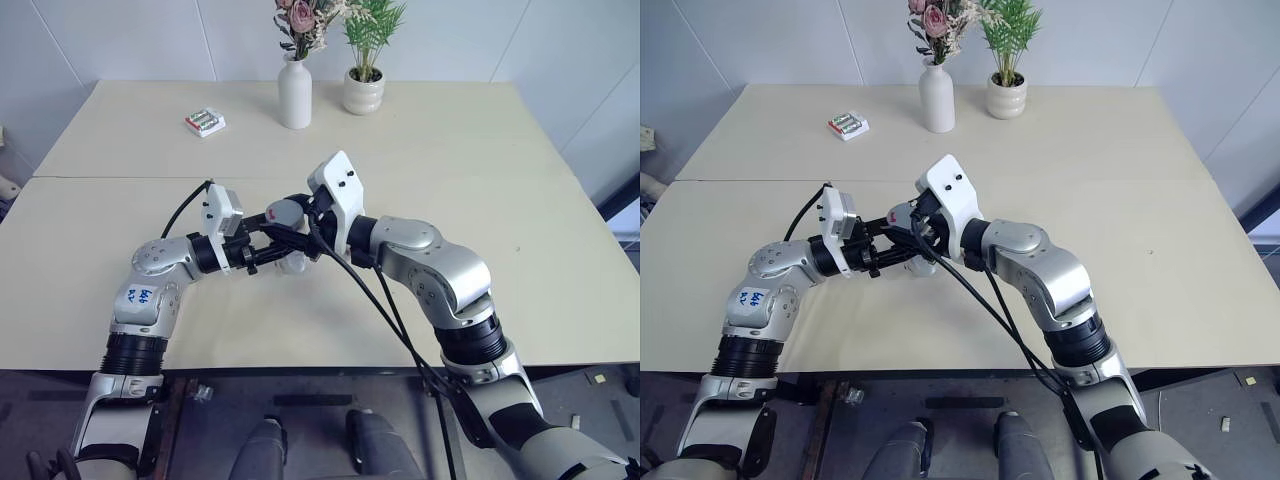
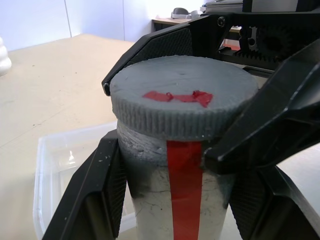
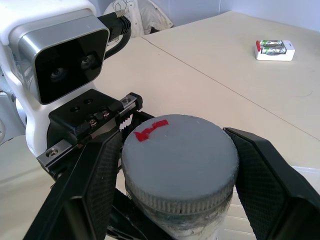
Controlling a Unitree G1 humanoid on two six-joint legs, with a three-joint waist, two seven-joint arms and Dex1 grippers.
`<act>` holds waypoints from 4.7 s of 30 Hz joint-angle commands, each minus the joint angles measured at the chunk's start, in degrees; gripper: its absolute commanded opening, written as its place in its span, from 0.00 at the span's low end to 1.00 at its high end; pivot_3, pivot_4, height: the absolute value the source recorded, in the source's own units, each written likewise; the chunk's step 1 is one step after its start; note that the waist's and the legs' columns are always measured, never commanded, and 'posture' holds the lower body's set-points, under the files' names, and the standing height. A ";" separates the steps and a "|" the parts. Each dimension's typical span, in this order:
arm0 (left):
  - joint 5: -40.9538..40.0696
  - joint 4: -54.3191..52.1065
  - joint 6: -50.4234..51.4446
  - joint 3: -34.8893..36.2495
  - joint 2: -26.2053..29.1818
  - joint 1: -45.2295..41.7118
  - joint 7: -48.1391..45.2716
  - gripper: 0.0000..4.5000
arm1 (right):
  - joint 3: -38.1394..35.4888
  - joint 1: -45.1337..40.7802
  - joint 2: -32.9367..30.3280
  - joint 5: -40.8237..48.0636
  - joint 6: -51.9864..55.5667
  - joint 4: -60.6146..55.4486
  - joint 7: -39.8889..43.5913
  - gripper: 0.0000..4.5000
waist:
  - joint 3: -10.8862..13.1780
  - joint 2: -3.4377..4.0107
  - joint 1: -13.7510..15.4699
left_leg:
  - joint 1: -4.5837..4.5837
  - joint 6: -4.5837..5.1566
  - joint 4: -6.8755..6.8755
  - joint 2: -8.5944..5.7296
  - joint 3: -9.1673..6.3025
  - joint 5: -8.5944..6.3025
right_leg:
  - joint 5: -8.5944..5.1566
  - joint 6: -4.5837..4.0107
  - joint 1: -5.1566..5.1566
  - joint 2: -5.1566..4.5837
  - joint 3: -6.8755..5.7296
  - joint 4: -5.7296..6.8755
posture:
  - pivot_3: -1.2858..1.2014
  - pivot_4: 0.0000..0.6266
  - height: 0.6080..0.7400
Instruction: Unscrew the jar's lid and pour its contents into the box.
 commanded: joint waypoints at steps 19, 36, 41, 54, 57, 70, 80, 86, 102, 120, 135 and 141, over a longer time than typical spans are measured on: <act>-1.30 -1.61 -0.84 0.94 0.23 -1.89 -2.38 0.52 | -1.38 -1.56 -1.00 4.73 -3.63 -2.04 10.16 0.58 | 0.00 0.00 -0.25 | 0.00 0.00 -0.01 0.00 0.00 0.00 | 0.00 0.00 0.00 0.00 0.00 -0.01 | 0.52 0.24 1.00; -2.45 0.14 -0.83 -4.93 -0.36 -6.08 -17.67 0.52 | 5.72 -11.60 -12.49 6.66 -13.15 12.98 57.36 0.58 | 0.06 0.08 -1.00 | -0.01 0.02 0.00 0.01 0.02 -0.01 | 0.01 0.02 0.05 0.04 -0.02 -0.10 | 0.52 0.24 1.00; -2.38 1.16 -1.62 -4.89 -0.89 -7.02 -18.92 0.52 | 6.69 -12.88 -13.54 5.58 -14.75 15.78 62.79 0.58 | 0.06 0.08 -1.02 | -0.01 0.01 0.01 0.00 0.01 -0.01 | 0.01 0.02 0.05 0.03 -0.02 -0.10 | 0.52 0.24 1.00; -4.53 -2.21 -0.85 -0.69 1.23 -4.71 -16.16 0.52 | 3.44 -8.56 -15.00 6.05 -12.73 12.95 59.11 0.58 | 0.06 0.09 -0.97 | -0.02 0.00 0.01 0.00 -0.01 -0.02 | 0.01 0.03 0.04 0.00 -0.02 -0.10 | 0.52 0.24 1.00; -4.83 -3.18 -0.23 -0.36 1.50 -4.35 -15.86 0.52 | 2.38 -8.00 -14.79 6.48 -11.84 12.40 57.68 0.70 | 0.06 0.09 -0.96 | -0.02 0.00 0.03 0.00 -0.02 -0.02 | 0.01 0.03 0.04 0.00 -0.02 -0.07 | 0.52 0.24 1.00; -6.59 -6.98 2.25 1.30 3.56 -2.63 -14.79 0.52 | -2.59 -6.30 -13.02 7.50 -16.03 12.18 53.51 0.81 | 0.06 0.09 -1.01 | -0.01 0.00 0.06 0.01 -0.02 -0.02 | 0.01 0.02 0.04 0.01 -0.02 -0.02 | 0.52 0.24 1.00; -7.34 -9.93 4.02 1.65 4.13 -1.16 -14.10 0.52 | -4.22 -6.51 -11.24 7.71 -19.60 14.52 50.94 0.81 | 0.06 0.10 -0.99 | -0.01 -0.01 0.07 0.01 -0.01 -0.02 | 0.01 0.02 0.03 0.01 -0.01 0.00 | 0.52 0.24 1.00; -7.61 -10.77 4.48 1.65 4.44 -0.23 -13.93 0.52 | -5.51 -7.54 -9.92 8.04 -21.24 16.73 50.04 0.81 | 0.06 0.10 -0.94 | 0.00 -0.01 0.08 -0.01 -0.01 -0.01 | 0.01 0.02 0.04 0.00 -0.01 0.02 | 0.52 0.24 1.00; -8.19 -11.80 4.85 1.00 4.47 0.67 -13.48 0.52 | -5.56 -9.41 -7.02 6.33 -24.15 22.86 46.52 0.81 | 0.06 0.10 -0.99 | 0.00 -0.02 0.08 -0.01 -0.01 -0.01 | 0.01 0.02 0.03 0.00 -0.01 0.05 | 0.52 0.24 1.00; -8.07 -11.95 4.40 1.28 5.66 2.17 -13.58 0.52 | -7.43 -4.88 -13.57 6.34 -21.22 12.48 41.28 0.99 | 0.07 0.11 -0.93 | 0.00 -0.02 0.07 -0.01 -0.01 -0.01 | 0.00 0.02 0.03 0.00 -0.01 0.04 | 0.52 0.24 1.00; -7.78 -11.23 3.63 0.96 5.44 2.14 -13.69 0.52 | -2.98 -1.65 -10.60 6.20 -13.56 2.35 31.09 0.99 | 0.07 0.11 -0.83 | 0.00 -0.04 0.08 -0.02 -0.01 0.01 | 0.00 0.00 0.02 -0.02 0.00 0.07 | 0.52 0.24 1.00; -7.65 -11.09 3.49 0.56 5.17 1.94 -13.74 0.52 | -0.69 -4.78 -8.10 1.90 -14.57 7.50 26.77 0.99 | 0.07 0.11 -1.08 | 0.01 -0.04 0.07 0.02 0.00 0.01 | -0.01 -0.01 -0.02 0.03 0.01 0.15 | 0.52 0.24 1.00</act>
